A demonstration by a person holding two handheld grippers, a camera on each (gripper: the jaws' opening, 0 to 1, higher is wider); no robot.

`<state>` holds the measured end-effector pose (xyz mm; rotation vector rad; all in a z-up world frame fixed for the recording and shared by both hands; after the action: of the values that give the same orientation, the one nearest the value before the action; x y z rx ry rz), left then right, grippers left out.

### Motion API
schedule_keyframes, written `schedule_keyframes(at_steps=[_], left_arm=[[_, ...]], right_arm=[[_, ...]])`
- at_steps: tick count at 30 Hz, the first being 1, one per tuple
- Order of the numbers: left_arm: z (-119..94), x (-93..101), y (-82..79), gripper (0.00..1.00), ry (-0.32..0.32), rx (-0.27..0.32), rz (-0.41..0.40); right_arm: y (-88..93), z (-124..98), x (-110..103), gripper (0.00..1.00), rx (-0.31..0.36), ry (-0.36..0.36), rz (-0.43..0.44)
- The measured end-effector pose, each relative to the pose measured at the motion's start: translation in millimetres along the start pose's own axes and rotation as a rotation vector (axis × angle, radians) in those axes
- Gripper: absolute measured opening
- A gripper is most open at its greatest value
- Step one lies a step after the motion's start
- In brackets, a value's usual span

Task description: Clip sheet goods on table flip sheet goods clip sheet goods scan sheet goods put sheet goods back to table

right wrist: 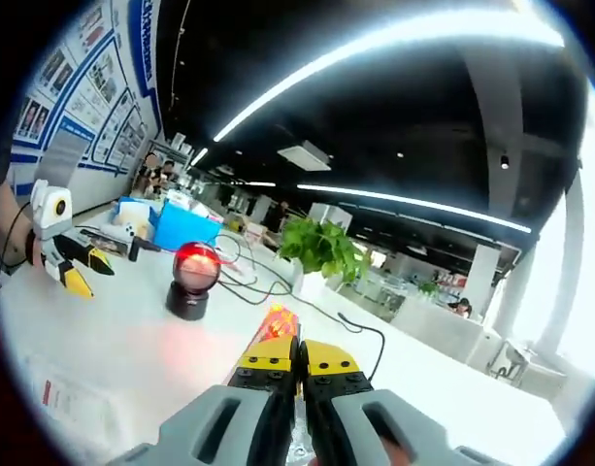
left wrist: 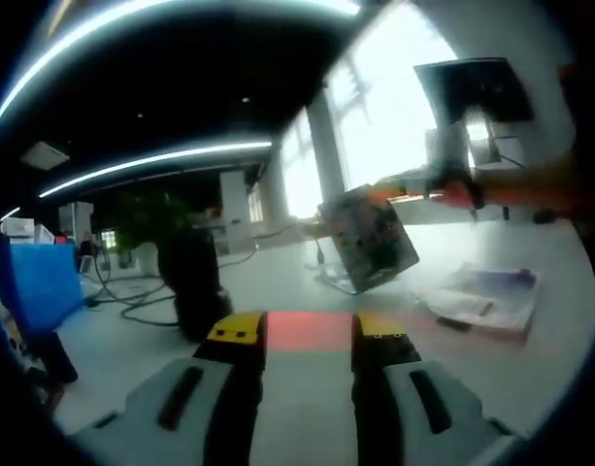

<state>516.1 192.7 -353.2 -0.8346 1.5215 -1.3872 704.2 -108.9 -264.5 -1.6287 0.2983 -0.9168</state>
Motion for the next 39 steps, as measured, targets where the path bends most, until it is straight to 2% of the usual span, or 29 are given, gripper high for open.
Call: schedule_keyframes(at_steps=[19,30,39], left_arm=[[-0.6,-0.6,-0.6,0.27,0.009,0.014,-0.019],[-1.4,-2.8,-1.4,0.27,0.013,0.029,-0.044],[-1.1,-4.3,-1.3,0.27,0.017,0.035,-0.061]], right_arm=[[33.9,28.2,22.3,0.00,-0.106,0.040,-0.030],[62.5,48.1,35.9,0.00,-0.187,0.051,-0.032],[74.5,56.5,34.3,0.00,-0.211,0.040,-0.031]])
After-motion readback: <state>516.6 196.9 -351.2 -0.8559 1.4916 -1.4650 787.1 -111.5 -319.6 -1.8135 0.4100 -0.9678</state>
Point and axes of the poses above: the point that each gripper's makers call its tool centre point, and the gripper's own axes: z roughly forward along the fingers, x roughly to its right, y roughly out of its underside, the point moved 9 cm from there along -z, roughly backward along the fingers, and after that the axes turned 1 degree about y, right-handed, at the moved point
